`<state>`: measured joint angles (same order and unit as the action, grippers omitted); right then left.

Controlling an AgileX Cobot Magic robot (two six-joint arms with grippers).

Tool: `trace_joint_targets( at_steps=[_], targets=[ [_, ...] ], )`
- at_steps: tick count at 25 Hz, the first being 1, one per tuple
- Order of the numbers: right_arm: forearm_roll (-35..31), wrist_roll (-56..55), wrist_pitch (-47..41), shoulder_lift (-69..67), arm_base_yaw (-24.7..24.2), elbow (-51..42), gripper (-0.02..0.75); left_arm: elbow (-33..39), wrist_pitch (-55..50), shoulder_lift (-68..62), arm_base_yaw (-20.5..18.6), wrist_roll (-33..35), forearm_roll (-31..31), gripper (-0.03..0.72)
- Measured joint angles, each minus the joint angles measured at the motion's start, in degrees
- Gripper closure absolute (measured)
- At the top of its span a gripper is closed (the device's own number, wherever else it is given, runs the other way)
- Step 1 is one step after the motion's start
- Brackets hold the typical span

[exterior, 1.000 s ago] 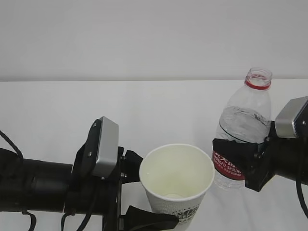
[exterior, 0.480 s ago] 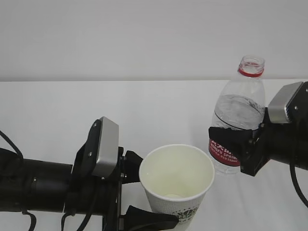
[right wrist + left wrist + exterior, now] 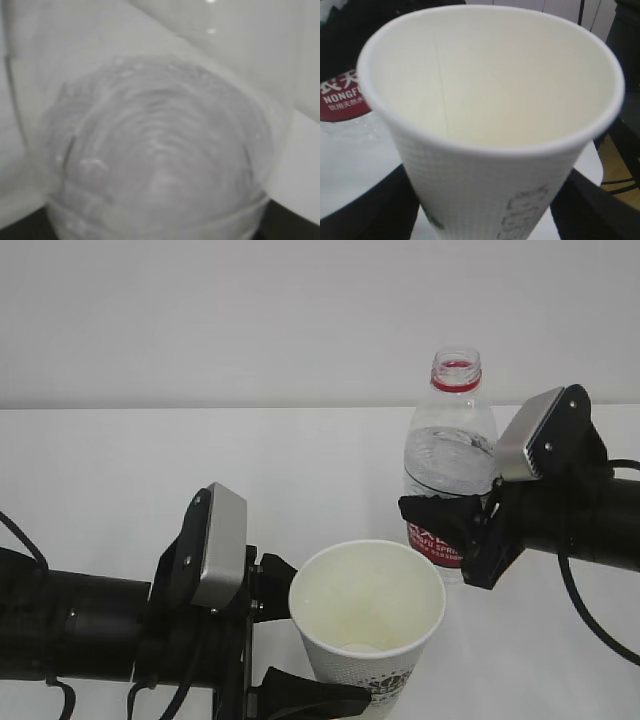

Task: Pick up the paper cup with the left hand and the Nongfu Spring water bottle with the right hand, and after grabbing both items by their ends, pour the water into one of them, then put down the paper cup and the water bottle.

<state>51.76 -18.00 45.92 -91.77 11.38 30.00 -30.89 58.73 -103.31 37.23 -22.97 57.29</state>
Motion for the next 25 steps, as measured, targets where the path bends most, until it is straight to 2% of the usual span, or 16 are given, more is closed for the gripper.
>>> trace_joint_targets(
  at_steps=[13, 25],
  targets=[
    [3.62, 2.33, -3.16, 4.18, 0.1, 5.07, 0.322, -0.12, -0.22, 0.0, 0.0, 0.0, -2.1, 0.126],
    [3.92, 10.17, -4.35, 4.26, 0.1, 5.22, 0.322, -0.12, -0.22, 0.0, 0.0, 0.0, -2.1, 0.13]
  ],
)
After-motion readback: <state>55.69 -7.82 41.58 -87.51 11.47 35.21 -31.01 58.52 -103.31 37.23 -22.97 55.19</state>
